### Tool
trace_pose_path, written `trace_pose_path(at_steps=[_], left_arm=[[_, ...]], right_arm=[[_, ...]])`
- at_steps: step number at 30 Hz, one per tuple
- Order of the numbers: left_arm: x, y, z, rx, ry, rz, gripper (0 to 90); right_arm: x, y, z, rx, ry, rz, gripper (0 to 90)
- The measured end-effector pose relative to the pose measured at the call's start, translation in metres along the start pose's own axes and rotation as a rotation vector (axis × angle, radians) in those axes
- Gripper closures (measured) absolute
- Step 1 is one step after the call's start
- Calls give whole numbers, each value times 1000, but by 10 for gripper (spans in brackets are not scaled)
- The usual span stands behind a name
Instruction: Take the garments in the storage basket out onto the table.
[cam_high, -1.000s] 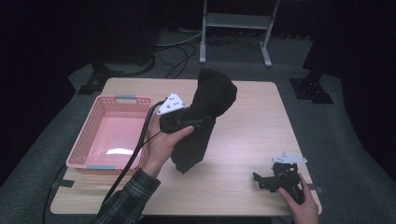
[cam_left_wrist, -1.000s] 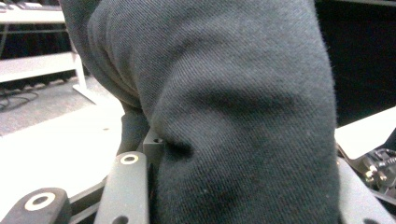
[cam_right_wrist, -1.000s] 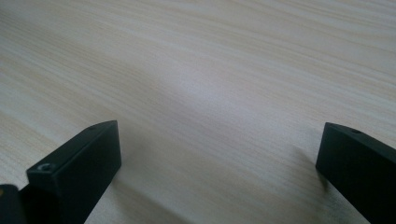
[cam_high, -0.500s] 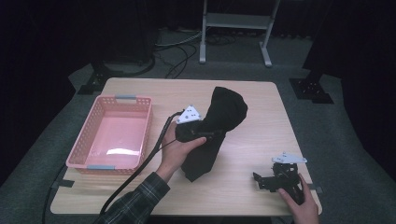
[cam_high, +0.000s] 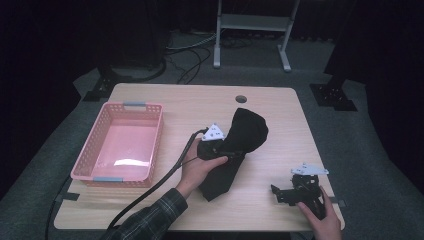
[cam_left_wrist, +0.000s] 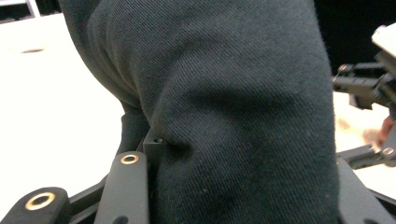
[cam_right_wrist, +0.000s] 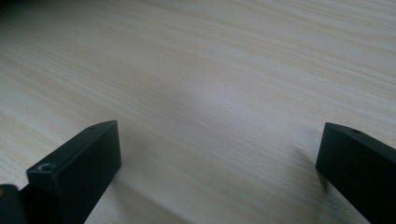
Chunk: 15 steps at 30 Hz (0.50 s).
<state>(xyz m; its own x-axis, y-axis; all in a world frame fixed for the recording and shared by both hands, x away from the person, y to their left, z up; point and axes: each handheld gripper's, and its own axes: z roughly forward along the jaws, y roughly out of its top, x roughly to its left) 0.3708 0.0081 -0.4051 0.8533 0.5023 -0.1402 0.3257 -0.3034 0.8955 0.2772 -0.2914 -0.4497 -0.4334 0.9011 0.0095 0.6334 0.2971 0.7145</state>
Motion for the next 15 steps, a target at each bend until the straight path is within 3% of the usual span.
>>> trace_pose_path(at_steps=[15], left_arm=[[3, -15, 19, 94, 6, -13, 518]], right_arm=[[0, 0, 0, 1, 0, 2, 0]])
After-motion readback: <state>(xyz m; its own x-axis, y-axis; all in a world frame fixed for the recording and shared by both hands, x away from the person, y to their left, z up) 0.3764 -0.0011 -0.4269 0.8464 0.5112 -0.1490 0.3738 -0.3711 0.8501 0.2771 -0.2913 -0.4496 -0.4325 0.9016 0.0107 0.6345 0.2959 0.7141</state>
